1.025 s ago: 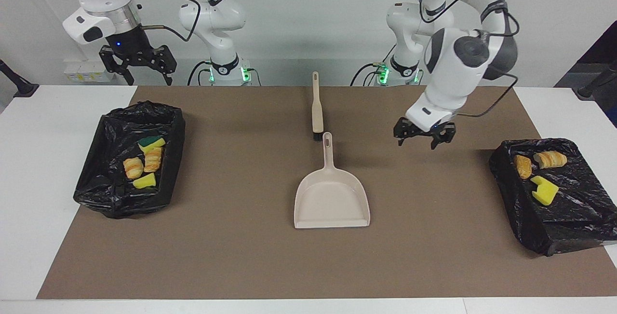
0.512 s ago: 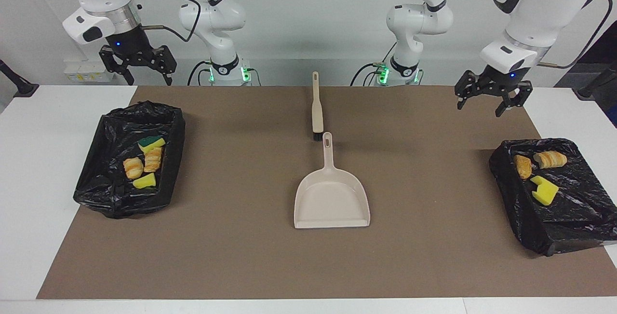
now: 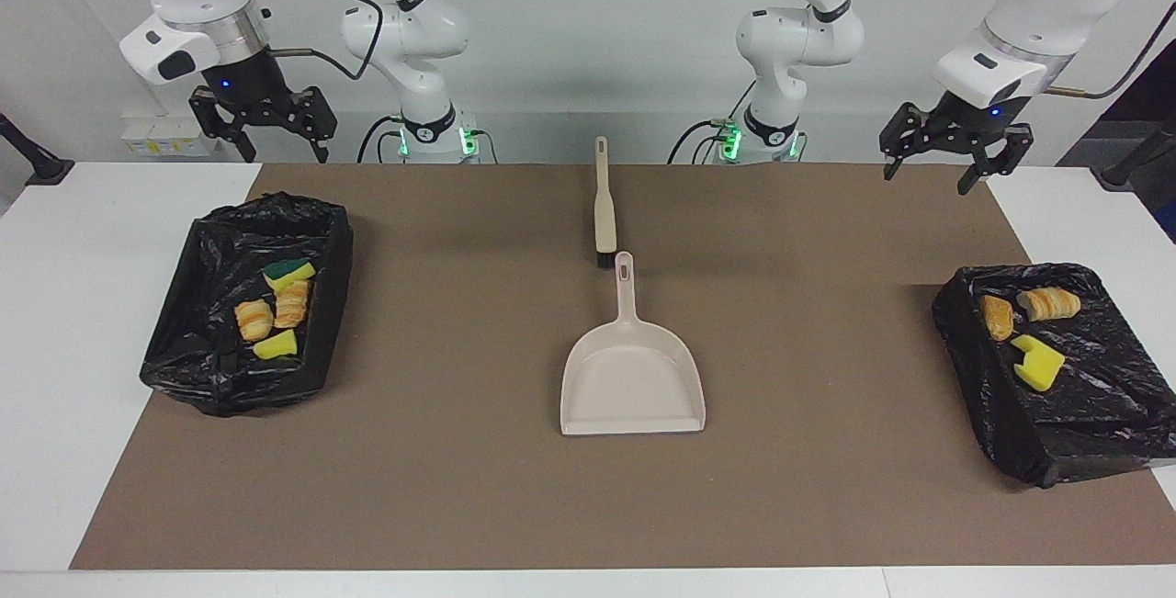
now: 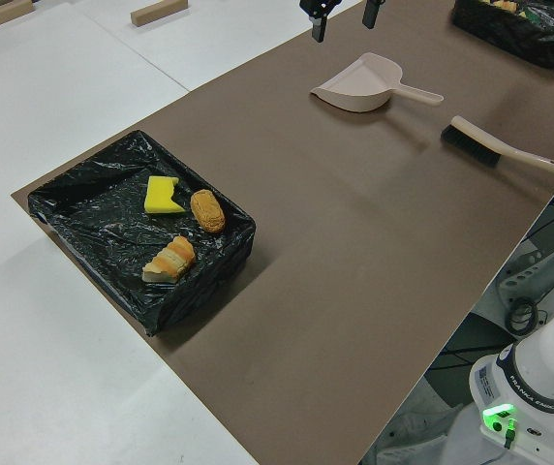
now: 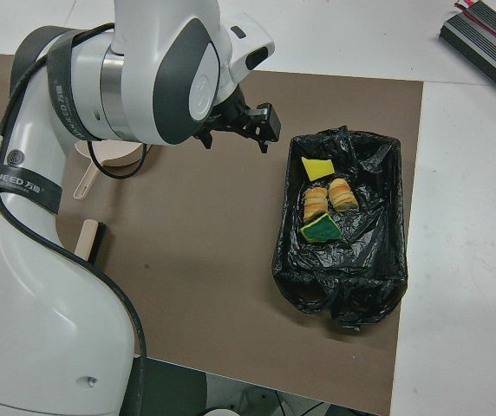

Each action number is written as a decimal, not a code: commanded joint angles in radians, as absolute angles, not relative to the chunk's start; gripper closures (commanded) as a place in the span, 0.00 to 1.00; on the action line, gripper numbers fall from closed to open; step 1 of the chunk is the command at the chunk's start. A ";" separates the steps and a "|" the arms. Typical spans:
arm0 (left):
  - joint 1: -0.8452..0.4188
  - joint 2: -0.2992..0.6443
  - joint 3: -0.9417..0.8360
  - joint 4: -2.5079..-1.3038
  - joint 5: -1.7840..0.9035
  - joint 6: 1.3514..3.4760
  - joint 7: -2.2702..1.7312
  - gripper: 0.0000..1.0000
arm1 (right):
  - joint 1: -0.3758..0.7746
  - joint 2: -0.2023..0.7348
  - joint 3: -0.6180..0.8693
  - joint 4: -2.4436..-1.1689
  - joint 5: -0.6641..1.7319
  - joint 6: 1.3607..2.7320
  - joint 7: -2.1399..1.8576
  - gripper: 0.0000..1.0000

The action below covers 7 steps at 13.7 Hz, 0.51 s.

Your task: Sweep and dump trash in bin

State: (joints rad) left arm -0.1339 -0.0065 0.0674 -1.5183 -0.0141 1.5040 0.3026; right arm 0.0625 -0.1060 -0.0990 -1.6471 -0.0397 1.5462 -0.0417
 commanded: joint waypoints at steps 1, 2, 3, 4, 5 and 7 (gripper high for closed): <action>-0.117 -0.028 0.063 -1.537 -0.002 1.500 0.319 0.00 | 0.052 -0.130 -0.094 -1.677 -0.026 1.554 -0.023 0.00; -0.117 -0.028 0.063 -1.537 -0.002 1.502 0.318 0.00 | 0.052 -0.132 -0.094 -1.681 -0.026 1.554 -0.023 0.00; -0.117 -0.028 0.063 -1.537 -0.002 1.503 0.318 0.00 | 0.052 -0.133 -0.094 -1.681 -0.026 1.554 -0.023 0.00; -0.117 -0.028 0.063 -1.537 -0.002 1.503 0.316 0.00 | 0.052 -0.133 -0.094 -1.681 -0.026 1.554 -0.023 0.00; -0.117 -0.028 0.063 -1.537 -0.002 1.505 0.301 0.00 | 0.052 -0.133 -0.094 -1.681 -0.026 1.554 -0.023 0.00; -0.117 -0.026 0.063 -1.537 -0.002 1.506 0.270 0.00 | 0.052 -0.133 -0.094 -1.681 -0.026 1.554 -0.023 0.00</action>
State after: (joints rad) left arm -0.1254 -0.0074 0.0702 -1.5184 -0.0141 1.5040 0.2923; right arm 0.0625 -0.1088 -0.0990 -1.6519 -0.0397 1.5461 -0.0416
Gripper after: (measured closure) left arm 0.000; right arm 0.000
